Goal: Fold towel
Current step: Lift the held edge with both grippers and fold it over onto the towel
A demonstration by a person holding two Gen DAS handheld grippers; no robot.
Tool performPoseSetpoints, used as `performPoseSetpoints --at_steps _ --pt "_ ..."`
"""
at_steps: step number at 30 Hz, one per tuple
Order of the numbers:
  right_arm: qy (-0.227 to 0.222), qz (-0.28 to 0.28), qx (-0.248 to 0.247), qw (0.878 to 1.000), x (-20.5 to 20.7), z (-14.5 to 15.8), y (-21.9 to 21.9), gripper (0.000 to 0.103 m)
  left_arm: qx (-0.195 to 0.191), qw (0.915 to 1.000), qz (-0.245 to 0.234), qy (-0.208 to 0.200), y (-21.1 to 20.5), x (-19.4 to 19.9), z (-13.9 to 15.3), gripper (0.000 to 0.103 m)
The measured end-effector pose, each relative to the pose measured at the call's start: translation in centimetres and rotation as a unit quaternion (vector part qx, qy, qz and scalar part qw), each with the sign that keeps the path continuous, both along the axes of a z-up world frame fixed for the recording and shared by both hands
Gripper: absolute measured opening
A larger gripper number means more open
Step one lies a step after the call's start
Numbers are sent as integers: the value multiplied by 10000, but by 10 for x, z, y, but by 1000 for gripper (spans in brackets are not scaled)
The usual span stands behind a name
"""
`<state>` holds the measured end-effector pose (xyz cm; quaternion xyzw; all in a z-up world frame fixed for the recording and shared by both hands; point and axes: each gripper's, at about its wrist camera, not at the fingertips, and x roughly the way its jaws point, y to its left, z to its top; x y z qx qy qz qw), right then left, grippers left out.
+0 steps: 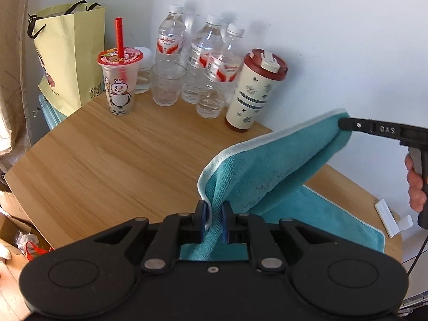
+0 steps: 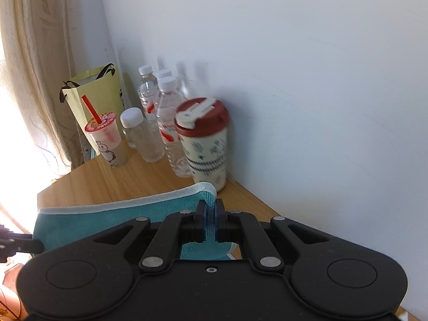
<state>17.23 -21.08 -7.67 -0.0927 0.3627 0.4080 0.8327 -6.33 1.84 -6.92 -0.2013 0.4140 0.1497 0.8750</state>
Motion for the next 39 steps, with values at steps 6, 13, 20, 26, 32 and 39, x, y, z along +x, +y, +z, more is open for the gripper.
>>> performPoseSetpoints --at_steps 6,13,20,26,32,39 --pt "-77 331 -5 9994 -1 -1 -47 5 34 9994 353 21 -57 -6 -4 11" --pt "-135 805 -56 9966 0 4 -109 5 47 9935 1119 -223 -149 -20 -1 11" --pt "-109 1011 -109 9948 -3 -2 -171 5 141 9900 1360 -350 -241 -32 -4 11" --pt "46 902 -219 9957 -9 -35 -210 5 194 9943 1026 -192 -304 -32 -31 11" --pt "321 742 -437 9958 -11 -83 -233 5 136 9963 834 149 -331 -29 -67 11" --pt "289 571 -392 9972 -22 -103 -253 6 71 9980 559 277 -353 -29 -86 11"
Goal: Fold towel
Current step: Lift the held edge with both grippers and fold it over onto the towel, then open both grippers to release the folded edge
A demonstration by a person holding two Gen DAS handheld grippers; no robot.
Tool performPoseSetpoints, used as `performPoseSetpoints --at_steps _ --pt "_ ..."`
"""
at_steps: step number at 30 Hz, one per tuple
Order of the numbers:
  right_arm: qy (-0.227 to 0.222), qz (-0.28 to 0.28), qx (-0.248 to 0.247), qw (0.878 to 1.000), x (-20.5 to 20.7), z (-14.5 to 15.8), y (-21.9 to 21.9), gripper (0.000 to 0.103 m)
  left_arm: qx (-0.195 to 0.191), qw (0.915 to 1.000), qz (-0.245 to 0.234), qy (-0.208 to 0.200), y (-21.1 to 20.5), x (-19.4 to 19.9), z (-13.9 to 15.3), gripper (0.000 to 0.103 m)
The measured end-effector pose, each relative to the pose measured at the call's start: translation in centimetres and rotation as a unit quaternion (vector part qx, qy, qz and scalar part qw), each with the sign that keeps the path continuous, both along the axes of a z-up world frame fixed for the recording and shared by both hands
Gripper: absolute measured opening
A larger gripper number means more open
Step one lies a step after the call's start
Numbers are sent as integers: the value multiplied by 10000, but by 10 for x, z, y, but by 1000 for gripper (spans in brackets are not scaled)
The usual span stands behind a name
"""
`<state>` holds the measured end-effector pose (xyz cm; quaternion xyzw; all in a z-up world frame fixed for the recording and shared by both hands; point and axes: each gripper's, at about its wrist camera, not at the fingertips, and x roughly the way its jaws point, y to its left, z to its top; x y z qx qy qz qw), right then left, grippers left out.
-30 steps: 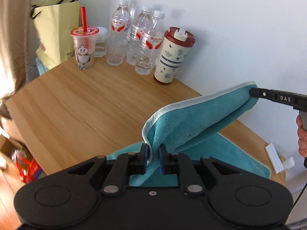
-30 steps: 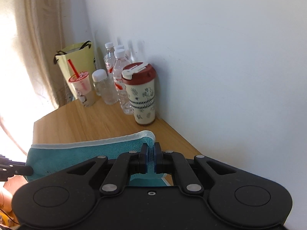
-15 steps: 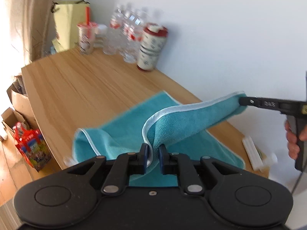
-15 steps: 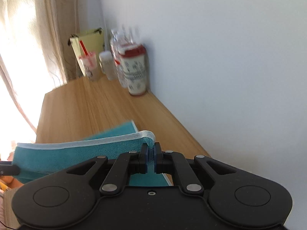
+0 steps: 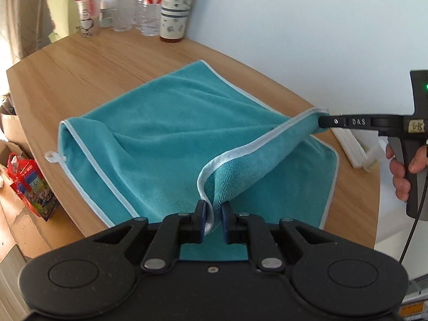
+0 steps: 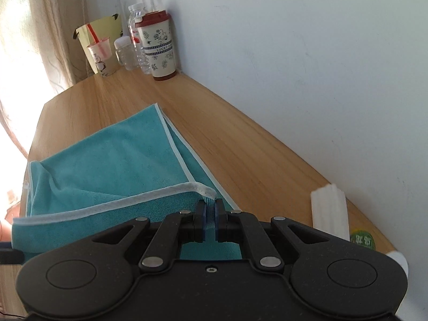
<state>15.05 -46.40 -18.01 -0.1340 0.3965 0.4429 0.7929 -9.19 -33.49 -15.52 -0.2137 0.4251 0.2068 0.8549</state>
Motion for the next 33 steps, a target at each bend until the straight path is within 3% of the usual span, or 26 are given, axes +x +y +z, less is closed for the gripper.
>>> performPoseSetpoints --at_steps 5,13,17,21,23,25,29,33 --pt "-97 -31 -50 9999 -4 1 -11 8 -69 9999 -137 15 -13 3 -7 11" --pt "163 -262 -603 9977 -19 -13 -34 12 60 9985 -479 264 -33 -4 -17 14" --pt "556 -774 -411 9946 -24 -10 -49 40 -15 9992 -146 376 -13 -14 -21 17" --pt "1020 -868 36 9910 -32 -9 -46 50 -381 9969 453 513 19 -20 -30 18" --pt "1386 -1135 206 9836 -26 -12 -37 50 -520 9959 587 444 28 -19 -32 23" --pt "1611 -1369 387 9766 -18 -14 -36 50 -399 9971 578 293 27 -15 -29 46" --pt "2194 -1985 518 9538 5 -26 -29 50 -405 9991 73 42 10 -6 -28 47" --pt "2206 -2266 469 9475 13 -32 -23 50 -125 9986 -431 288 -13 3 -33 47"
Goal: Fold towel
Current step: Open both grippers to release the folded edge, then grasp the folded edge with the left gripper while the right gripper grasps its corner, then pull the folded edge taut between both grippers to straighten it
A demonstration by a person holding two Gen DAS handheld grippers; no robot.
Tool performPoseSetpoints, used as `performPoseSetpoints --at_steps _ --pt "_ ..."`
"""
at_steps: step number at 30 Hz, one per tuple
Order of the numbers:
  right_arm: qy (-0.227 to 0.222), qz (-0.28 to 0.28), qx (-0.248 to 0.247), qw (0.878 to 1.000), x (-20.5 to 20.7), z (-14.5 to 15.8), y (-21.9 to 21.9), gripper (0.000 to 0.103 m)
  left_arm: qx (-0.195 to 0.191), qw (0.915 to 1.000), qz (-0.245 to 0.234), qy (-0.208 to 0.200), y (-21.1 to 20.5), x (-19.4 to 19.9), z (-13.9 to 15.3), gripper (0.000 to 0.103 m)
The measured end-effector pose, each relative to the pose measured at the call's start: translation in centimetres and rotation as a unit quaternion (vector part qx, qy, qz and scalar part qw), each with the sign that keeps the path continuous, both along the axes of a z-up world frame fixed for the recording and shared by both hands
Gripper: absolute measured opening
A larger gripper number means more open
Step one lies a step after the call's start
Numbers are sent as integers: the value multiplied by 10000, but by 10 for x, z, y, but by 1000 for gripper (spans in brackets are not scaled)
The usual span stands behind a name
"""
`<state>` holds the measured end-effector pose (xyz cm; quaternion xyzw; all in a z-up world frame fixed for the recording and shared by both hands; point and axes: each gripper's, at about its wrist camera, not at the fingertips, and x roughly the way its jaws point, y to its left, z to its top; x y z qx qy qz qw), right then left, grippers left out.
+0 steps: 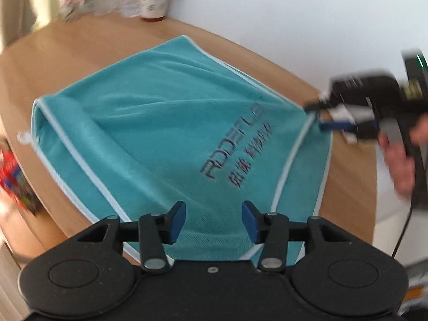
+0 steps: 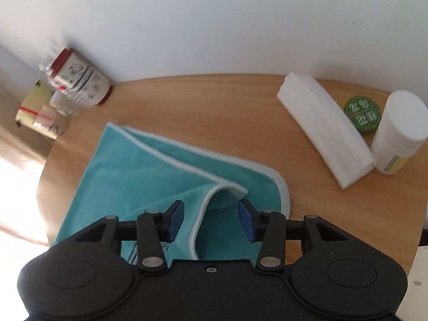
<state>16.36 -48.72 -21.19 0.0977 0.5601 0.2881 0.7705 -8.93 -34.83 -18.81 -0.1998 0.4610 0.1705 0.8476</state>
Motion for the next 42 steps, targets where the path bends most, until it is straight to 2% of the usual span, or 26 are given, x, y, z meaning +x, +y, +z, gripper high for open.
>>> performPoseSetpoints --at_steps 7,9,11,14,15,16,18,21,26,29,32,35,38,42 --pt "348 -17 -9 9994 13 -13 6 48 252 9977 -552 301 -20 1 -9 47" --pt "330 27 3 9995 13 -14 7 40 376 9961 -711 358 -25 1 -10 47" --pt "377 78 -11 9993 14 -15 11 38 392 9946 -838 467 -28 4 -14 47" --pt "364 159 -35 9992 15 -14 13 24 517 9929 -927 528 -28 6 -18 36" --pt "330 179 -54 9993 15 -13 14 15 571 9922 -973 521 -28 6 -19 25" --pt "275 196 -87 9994 15 -12 14 12 626 9915 -1019 513 -28 5 -19 16" --pt "182 194 -109 9996 15 -10 14 12 613 9909 -1099 474 -28 3 -20 8" --pt "16 232 -54 9997 15 -5 13 10 612 9893 -1260 405 -29 -2 -20 6" --pt "-537 558 -10 9970 9 18 19 10 497 9896 -1300 377 -22 -4 -18 5" --pt "-826 753 -47 9937 3 33 21 10 396 9910 -1236 326 -18 -11 -7 4" --pt "-1006 819 -161 9914 -7 46 22 10 135 9907 -1323 299 -17 -17 8 4" --pt "-1211 912 -414 9876 -17 53 19 9 66 9880 -1514 309 -21 -17 19 4" --pt "-1186 668 -669 9884 -15 48 4 9 -68 9869 -1559 408 -21 -14 17 5" --pt "-902 641 -987 9890 -8 21 -2 7 -175 9852 -1597 605 -26 -9 2 4"
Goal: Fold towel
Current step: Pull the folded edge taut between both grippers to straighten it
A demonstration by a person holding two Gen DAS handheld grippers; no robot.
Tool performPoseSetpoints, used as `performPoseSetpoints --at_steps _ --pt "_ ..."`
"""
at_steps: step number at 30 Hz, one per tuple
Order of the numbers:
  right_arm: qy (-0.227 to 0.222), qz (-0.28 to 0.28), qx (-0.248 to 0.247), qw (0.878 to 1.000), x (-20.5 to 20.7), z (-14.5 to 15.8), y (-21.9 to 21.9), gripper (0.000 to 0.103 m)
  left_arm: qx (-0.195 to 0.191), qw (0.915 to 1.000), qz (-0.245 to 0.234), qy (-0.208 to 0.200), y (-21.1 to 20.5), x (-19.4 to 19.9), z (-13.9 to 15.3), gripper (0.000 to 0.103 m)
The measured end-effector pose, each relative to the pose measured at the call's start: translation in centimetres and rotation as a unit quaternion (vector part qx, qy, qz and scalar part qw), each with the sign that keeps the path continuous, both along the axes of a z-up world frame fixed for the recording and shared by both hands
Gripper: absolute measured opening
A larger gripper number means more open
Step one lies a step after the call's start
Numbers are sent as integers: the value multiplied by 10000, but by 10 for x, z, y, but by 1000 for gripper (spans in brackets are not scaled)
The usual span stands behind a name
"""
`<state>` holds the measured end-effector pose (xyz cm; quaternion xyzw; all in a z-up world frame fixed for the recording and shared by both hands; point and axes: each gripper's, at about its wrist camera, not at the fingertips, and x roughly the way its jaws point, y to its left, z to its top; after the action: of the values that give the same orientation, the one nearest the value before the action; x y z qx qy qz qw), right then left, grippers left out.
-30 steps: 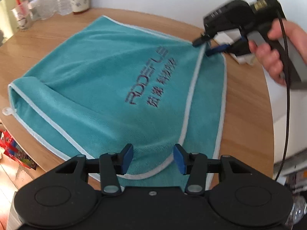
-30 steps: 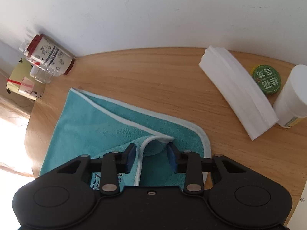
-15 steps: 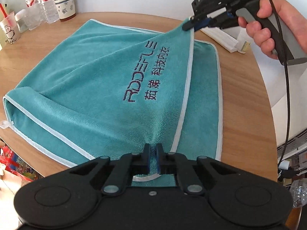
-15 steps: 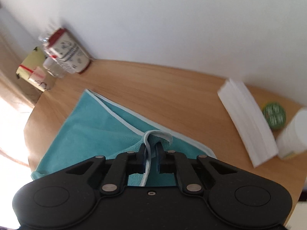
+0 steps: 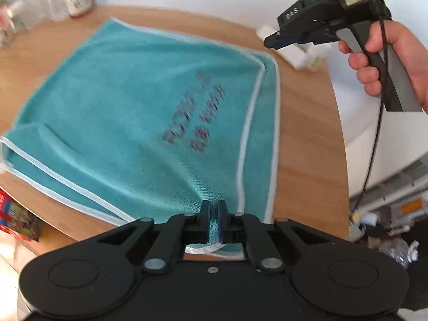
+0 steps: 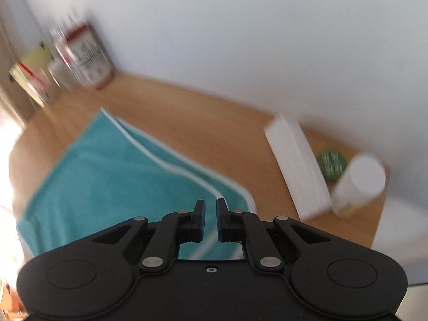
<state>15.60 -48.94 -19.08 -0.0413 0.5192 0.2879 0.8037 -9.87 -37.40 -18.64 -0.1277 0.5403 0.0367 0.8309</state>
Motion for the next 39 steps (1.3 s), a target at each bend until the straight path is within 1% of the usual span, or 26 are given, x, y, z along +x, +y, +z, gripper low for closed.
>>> performPoseSetpoints --at_steps 1,3,4,5,7,9,12,14,15,16,17,18,20,26,29,33,36,39 --pt "36 -29 -30 10000 2 -5 -1 8 7 10000 -24 17 -1 1 -3 5" --pt "78 -174 -76 9998 5 -13 -3 14 -12 10000 -9 45 -1 2 -6 5" --pt "159 -261 17 9995 9 -17 -5 16 -41 10000 11 57 1 2 -7 5" --pt "272 -328 209 9989 14 -21 -8 18 -44 10000 11 58 2 2 -7 5" --pt "292 -374 379 9982 21 -24 -8 21 -44 10000 3 68 3 3 -7 5" --pt "162 -207 319 9991 22 -24 -2 23 -25 9999 -18 101 3 3 -8 5" --pt "13 119 192 9997 26 -24 13 23 3 9999 -25 141 0 4 -11 5" --pt "-116 363 -72 9992 25 -25 26 23 12 9999 -40 153 0 4 -11 5" --pt "-186 462 -174 9986 22 -26 29 22 1 9999 -31 170 1 4 -11 5" --pt "-220 559 -217 9980 17 -25 31 17 -16 9998 -15 198 2 5 -12 5" --pt "-255 710 -289 9967 15 -25 34 6 -33 9997 0 225 4 5 -13 5" --pt "-263 803 -321 9959 14 -24 36 6 -54 9997 34 249 5 5 -13 5" --pt "-314 758 -302 9962 14 -20 35 5 -86 9996 92 262 8 6 -14 5" --pt "-419 695 -37 9967 9 -5 27 5 -119 9996 66 228 7 7 -6 5" --pt "-541 678 109 9962 6 10 21 4 -99 9998 21 174 7 6 3 5" --pt "-662 687 238 9952 1 26 16 4 -186 9997 9 126 9 3 19 5" --pt "-722 611 390 9948 0 38 15 4 -240 9997 -106 12 11 0 34 4" --pt "-858 661 395 9933 -3 51 16 4 -318 9990 -291 114 8 1 38 3"
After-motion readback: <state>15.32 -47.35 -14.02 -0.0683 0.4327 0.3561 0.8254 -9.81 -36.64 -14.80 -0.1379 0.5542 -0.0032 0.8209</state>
